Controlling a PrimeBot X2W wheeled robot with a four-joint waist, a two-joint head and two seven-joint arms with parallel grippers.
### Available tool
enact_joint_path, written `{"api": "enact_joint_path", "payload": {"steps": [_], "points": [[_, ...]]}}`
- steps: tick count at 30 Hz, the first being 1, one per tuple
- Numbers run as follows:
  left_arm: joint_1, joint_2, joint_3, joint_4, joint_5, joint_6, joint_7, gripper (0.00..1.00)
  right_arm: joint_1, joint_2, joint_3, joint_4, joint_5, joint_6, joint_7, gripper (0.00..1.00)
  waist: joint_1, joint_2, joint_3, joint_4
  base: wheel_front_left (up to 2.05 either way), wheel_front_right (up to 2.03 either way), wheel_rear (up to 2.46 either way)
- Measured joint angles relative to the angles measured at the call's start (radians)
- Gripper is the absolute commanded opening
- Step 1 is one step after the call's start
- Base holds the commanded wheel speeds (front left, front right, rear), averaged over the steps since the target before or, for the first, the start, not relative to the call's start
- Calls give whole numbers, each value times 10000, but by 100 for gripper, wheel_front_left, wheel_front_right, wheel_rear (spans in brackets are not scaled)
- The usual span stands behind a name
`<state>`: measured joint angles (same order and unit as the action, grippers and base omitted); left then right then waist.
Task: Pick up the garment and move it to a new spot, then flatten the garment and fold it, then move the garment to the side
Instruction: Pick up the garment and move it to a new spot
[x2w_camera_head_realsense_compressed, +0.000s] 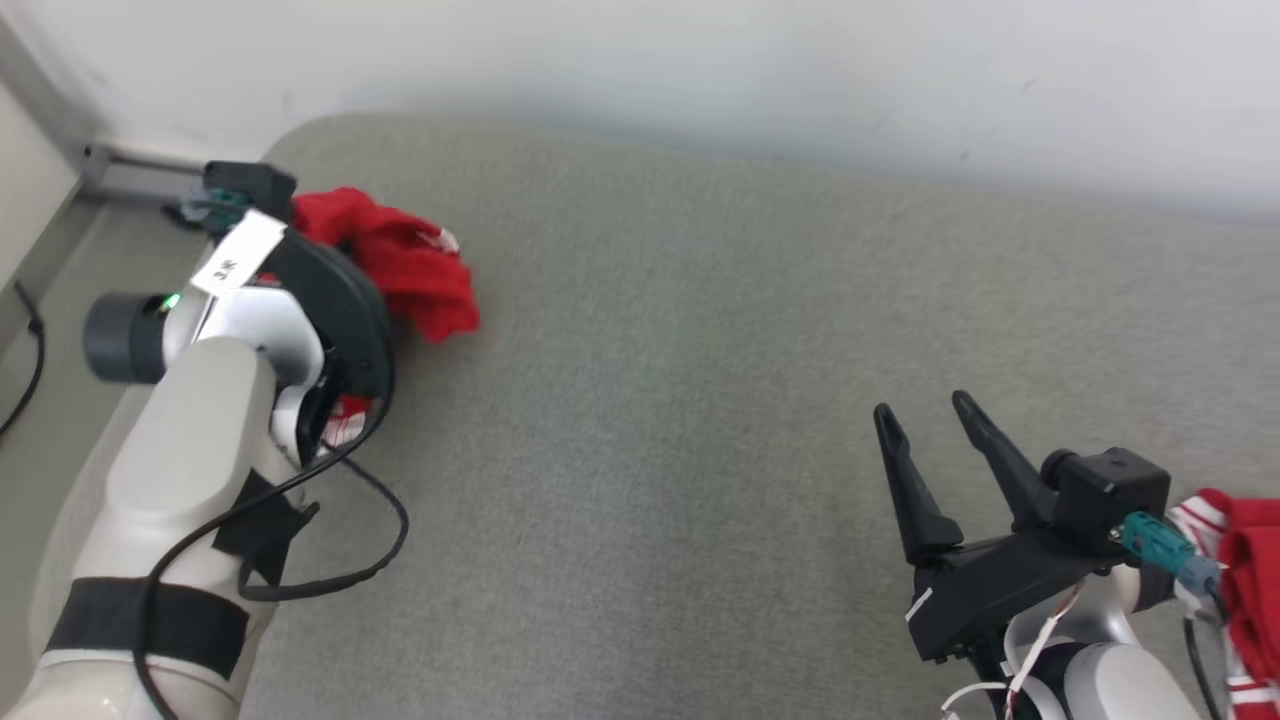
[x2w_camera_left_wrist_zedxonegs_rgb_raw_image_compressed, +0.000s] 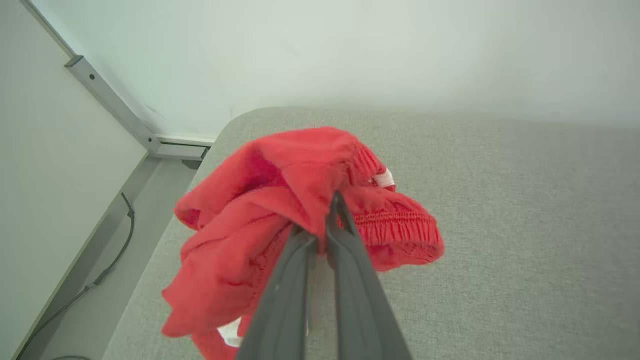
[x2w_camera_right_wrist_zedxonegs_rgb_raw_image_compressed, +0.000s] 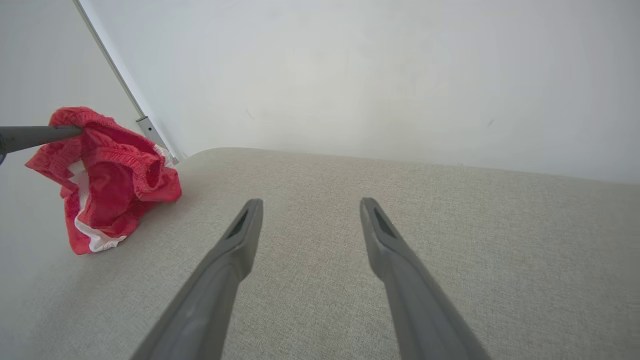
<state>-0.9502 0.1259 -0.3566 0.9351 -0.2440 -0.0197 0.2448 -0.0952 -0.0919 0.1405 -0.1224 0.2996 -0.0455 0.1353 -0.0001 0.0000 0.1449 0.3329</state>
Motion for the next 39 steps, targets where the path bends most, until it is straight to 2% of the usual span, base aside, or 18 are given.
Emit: {"api": "enact_joint_path", "payload": {"steps": [4,8,10,19,21,24,29,34,35,36,39], "points": [[-65,-324,-221,-88,198,-268,-353,0,49,100,44,374,25,-79,-236,100,-1,0,-472,-358,0,0,0],[-230,-920,-591,-31,251,-443,-604,0,181,136,21,587,88,-173,-491,100,0,0,-931,-824,0,0,0],[-233,-976,-732,-13,249,-573,-704,0,413,173,40,585,130,-211,-569,100,-1,0,-1155,-1088,0,0,0],[103,-1009,-1252,-2,132,-671,-775,0,1123,259,232,384,169,-339,-744,100,-1,-1,-1932,-2452,0,0,0],[367,-999,-1377,-23,-79,-579,-725,0,1128,263,291,303,169,-341,-744,100,-1,-1,-2043,-2776,0,0,0],[880,-905,-2374,-857,-947,-439,-593,0,1131,272,391,249,169,-341,-744,100,0,-1,-2167,-3269,0,0,0],[1366,-949,-3749,-1979,-2071,58,-328,0,1125,276,556,230,171,-341,-738,100,0,-1,-2266,-4075,0,0,0],[1697,-936,-4518,-2441,-2767,585,-104,0,1035,278,771,244,173,-251,-725,100,0,-1,-2257,-4861,0,0,0],[1734,-936,-4592,-2456,-2859,681,-104,23,1007,278,849,265,174,-234,-719,100,0,-1,-2243,-5019,0,0,0],[1761,-930,-4619,-2458,-2918,738,-75,100,956,280,917,299,184,-199,-665,100,0,0,-2226,-5170,0,0,0],[1937,-905,-4775,-2500,-3344,909,-31,100,671,288,1012,372,284,-81,-639,100,1,-1,-2155,-5622,0,0,0]]}}
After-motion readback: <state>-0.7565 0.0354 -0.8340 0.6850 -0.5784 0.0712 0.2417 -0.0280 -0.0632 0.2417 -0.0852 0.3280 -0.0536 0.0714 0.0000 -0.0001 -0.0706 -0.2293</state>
